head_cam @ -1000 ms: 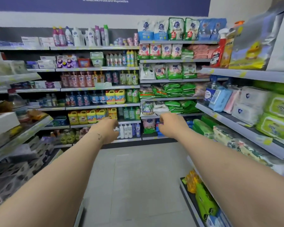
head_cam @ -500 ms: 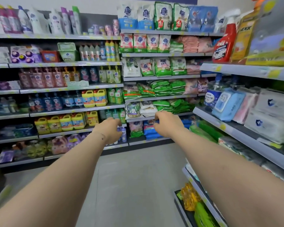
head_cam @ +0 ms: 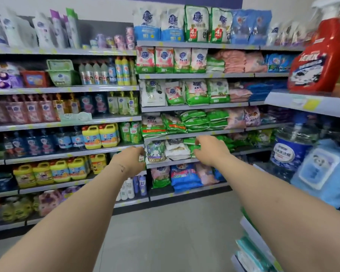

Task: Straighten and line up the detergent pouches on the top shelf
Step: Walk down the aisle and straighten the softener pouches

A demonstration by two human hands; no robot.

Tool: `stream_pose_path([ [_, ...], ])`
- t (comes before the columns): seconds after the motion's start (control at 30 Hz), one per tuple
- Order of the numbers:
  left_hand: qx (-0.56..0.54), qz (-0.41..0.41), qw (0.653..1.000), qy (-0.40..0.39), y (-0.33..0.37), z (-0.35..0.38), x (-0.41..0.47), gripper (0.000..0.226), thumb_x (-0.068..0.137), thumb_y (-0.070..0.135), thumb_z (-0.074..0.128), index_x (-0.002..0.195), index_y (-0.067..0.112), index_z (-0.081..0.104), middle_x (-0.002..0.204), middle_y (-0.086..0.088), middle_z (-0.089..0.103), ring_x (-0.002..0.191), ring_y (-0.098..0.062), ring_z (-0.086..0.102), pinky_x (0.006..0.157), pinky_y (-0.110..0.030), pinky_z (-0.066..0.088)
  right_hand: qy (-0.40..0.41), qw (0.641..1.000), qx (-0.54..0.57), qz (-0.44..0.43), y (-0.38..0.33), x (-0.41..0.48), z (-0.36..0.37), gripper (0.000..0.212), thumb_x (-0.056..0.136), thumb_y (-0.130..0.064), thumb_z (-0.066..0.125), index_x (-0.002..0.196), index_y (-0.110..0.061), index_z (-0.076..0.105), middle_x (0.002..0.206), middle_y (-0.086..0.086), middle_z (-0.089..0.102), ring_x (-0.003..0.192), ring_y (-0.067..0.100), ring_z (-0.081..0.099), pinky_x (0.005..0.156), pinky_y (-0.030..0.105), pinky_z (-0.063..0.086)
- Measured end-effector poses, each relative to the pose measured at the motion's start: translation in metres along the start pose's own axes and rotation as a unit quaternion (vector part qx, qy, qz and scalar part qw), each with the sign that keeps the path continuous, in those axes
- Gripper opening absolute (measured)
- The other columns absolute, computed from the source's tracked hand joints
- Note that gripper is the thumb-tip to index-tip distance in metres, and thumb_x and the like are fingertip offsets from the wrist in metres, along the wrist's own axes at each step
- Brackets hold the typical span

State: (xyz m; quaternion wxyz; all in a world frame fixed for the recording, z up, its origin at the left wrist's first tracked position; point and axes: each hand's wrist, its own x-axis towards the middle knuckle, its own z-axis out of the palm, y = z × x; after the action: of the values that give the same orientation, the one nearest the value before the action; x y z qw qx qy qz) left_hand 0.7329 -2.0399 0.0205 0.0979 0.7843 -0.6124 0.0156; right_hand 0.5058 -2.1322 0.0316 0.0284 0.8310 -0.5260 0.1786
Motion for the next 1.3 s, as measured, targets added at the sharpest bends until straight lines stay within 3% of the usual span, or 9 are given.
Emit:
stream_pose_path([
  [0.1,-0.004,-0.007,1.0,0.003,-0.005,0.014,0.043,0.038,0.094,0.033,0.048,0.131,0.026,0.046,0.136,-0.001,0.044,0.102,-0.022,0.058,0.077,-0.033,0.047,0.006,1.0,0.024,0.017,0.014,0.044,0.019,0.027,0.091,-0.025,0.051,0.114,-0.012,0.057,0.112,0.009,0.061,0.097,0.03,0.058,0.076,0.036,0.045],
  [0.33,-0.008,-0.021,0.999,-0.029,-0.047,0.054,0.143,0.039,0.094,0.034,0.049,0.131,0.022,0.045,0.132,-0.003,0.044,0.096,-0.023,0.06,0.074,-0.035,0.05,-0.018,1.0,0.007,0.011,0.02,0.145,0.083,0.03,0.09,-0.025,0.051,0.116,-0.013,0.057,0.119,0.01,0.058,0.103,0.03,0.057,0.084,0.039,0.048],
  [0.47,-0.012,-0.008,1.0,-0.016,-0.062,0.061,0.218,0.038,0.094,0.032,0.05,0.131,0.022,0.046,0.135,-0.005,0.046,0.112,-0.025,0.054,0.09,-0.039,0.048,-0.016,1.0,0.004,0.019,0.022,0.21,0.106,0.028,0.09,-0.023,0.051,0.116,-0.012,0.056,0.115,0.011,0.06,0.101,0.032,0.058,0.075,0.035,0.042],
  [0.57,-0.007,0.011,1.0,-0.01,-0.069,0.061,0.283,0.04,0.093,0.031,0.051,0.132,0.022,0.045,0.138,-0.004,0.046,0.119,-0.024,0.049,0.094,-0.039,0.046,-0.007,1.0,-0.001,0.025,0.021,0.265,0.116,0.028,0.091,-0.024,0.051,0.116,-0.013,0.056,0.118,0.01,0.058,0.102,0.031,0.057,0.079,0.036,0.041],
  [0.67,-0.002,0.026,1.0,0.002,-0.076,0.055,0.348,0.041,0.093,0.032,0.051,0.133,0.023,0.045,0.137,-0.002,0.045,0.115,-0.022,0.052,0.085,-0.036,0.047,0.009,1.0,-0.023,0.014,0.024,0.32,0.121,0.028,0.091,-0.026,0.053,0.116,-0.013,0.056,0.117,0.01,0.058,0.102,0.031,0.057,0.081,0.038,0.044],
  [0.77,-0.014,0.051,0.999,0.013,-0.074,0.054,0.414,0.042,0.091,0.034,0.054,0.131,0.024,0.046,0.135,-0.002,0.046,0.113,-0.023,0.052,0.086,-0.035,0.047,0.021,0.999,-0.039,0.017,0.036,0.366,0.121,0.03,0.092,-0.027,0.054,0.118,-0.013,0.055,0.119,0.01,0.057,0.105,0.031,0.056,0.086,0.04,0.041],
  [0.97,-0.048,0.117,0.992,-0.004,-0.029,0.081,0.516,0.048,0.09,0.031,0.054,0.136,0.02,0.044,0.135,-0.008,0.049,0.106,-0.028,0.058,0.089,-0.04,0.05,-0.004,0.994,-0.093,0.062,0.098,0.418,0.133,0.032,0.094,-0.027,0.049,0.122,-0.012,0.052,0.121,0.012,0.055,0.106,0.032,0.054,0.086,0.041,0.042],
  [1.1,-0.041,0.173,0.984,-0.012,0.018,0.103,0.574,0.048,0.09,0.031,0.054,0.135,0.02,0.044,0.136,-0.008,0.048,0.12,-0.027,0.05,0.098,-0.039,0.044,-0.018,0.988,-0.098,0.116,0.154,0.442,0.14,0.033,0.094,-0.028,0.05,0.124,-0.013,0.051,0.123,0.01,0.054,0.107,0.032,0.054,0.086,0.04,0.04],
  [1.3,-0.025,0.244,0.969,-0.007,0.092,0.133,0.661,0.045,0.09,0.034,0.053,0.133,0.021,0.045,0.135,-0.007,0.047,0.121,-0.027,0.048,0.097,-0.039,0.044,-0.024,0.979,-0.109,0.169,0.236,0.496,0.153,0.03,0.093,-0.029,0.05,0.12,-0.016,0.052,0.113,0.007,0.057,0.096,0.029,0.057,0.076,0.036,0.043],
])
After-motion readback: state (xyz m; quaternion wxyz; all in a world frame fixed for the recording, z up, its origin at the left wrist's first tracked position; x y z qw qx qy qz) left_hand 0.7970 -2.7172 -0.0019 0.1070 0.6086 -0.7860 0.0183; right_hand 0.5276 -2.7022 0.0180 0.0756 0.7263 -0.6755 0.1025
